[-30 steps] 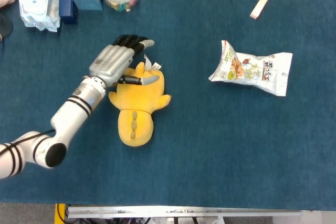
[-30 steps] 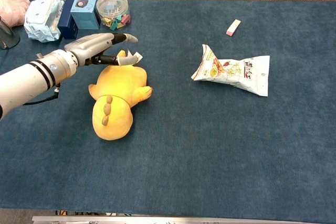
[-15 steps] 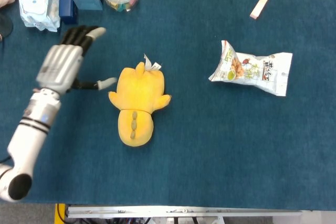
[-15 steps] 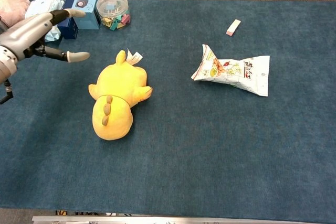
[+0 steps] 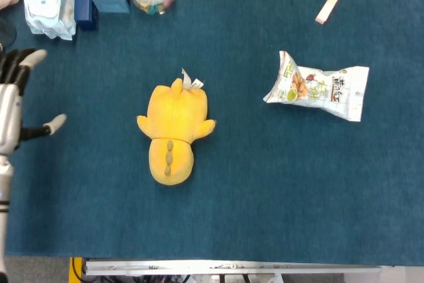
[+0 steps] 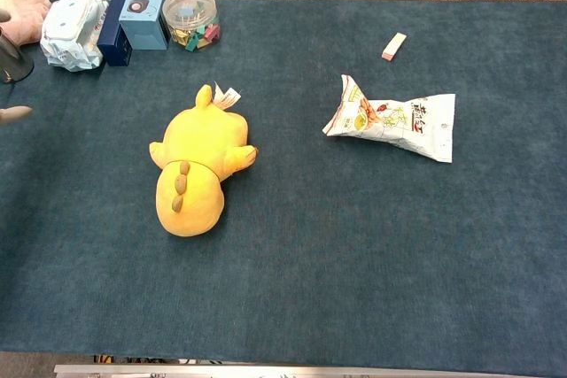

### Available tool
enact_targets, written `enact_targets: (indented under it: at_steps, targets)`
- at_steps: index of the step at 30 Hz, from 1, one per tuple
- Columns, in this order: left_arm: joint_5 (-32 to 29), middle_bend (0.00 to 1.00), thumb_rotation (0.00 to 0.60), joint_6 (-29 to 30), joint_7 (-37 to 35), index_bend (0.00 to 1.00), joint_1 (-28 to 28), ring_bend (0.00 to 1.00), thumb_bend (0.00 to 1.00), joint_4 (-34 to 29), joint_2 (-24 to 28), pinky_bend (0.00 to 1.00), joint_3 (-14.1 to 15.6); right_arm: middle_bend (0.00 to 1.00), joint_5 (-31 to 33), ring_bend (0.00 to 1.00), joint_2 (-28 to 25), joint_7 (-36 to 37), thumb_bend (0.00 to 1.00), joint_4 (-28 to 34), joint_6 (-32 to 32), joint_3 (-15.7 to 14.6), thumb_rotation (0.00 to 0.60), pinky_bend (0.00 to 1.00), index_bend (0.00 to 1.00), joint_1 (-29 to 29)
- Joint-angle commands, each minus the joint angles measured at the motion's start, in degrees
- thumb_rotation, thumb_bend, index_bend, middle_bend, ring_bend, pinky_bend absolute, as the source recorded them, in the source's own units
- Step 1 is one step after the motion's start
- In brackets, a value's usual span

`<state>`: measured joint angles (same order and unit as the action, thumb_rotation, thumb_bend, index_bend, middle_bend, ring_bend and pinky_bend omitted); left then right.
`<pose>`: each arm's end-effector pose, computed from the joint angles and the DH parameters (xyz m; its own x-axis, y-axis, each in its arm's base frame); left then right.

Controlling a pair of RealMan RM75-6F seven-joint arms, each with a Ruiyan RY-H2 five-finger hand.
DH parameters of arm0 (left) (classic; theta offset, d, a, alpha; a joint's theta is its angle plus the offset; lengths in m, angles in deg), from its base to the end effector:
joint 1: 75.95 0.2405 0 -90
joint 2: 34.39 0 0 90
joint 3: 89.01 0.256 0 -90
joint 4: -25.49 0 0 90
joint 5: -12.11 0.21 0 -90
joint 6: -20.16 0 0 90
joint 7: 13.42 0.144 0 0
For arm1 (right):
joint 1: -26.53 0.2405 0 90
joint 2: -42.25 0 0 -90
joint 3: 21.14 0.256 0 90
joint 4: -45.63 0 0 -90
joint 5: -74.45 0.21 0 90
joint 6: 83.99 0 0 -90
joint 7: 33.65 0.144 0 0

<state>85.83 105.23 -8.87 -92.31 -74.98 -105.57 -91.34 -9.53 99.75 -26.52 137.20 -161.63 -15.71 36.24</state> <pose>-0.2585 0.2289 0.1144 0.2071 0.0062 0.9783 0.9783 -0.0071 -0.2070 -0.3124 -0.2179 0.1911 0.3934 -0.0402 0.9185 -0.9191 -0.0397 0.3919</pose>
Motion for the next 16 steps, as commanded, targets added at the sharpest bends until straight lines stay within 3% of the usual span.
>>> enact_targets:
  at_steps: [1, 16]
  targets:
    - [1.29, 0.16, 0.6, 2.34, 0.49, 0.16, 2.21, 0.09, 0.01, -1.3, 1.24, 0.0, 0.84, 0.52, -0.42, 0.38, 0.24, 0.13, 0.18, -0.04, 0.12, -0.06, 0.6, 0.41, 0.49, 0.28]
    - [3.96, 0.16, 0.6, 4.15, -0.48, 0.16, 6.68, 0.09, 0.01, -2.68, 2.92, 0.0, 0.94, 0.52, -2.09, 0.38, 1.1, 1.42, 0.18, 0.18, 1.16, -0.62, 0.6, 0.41, 0.49, 1.67]
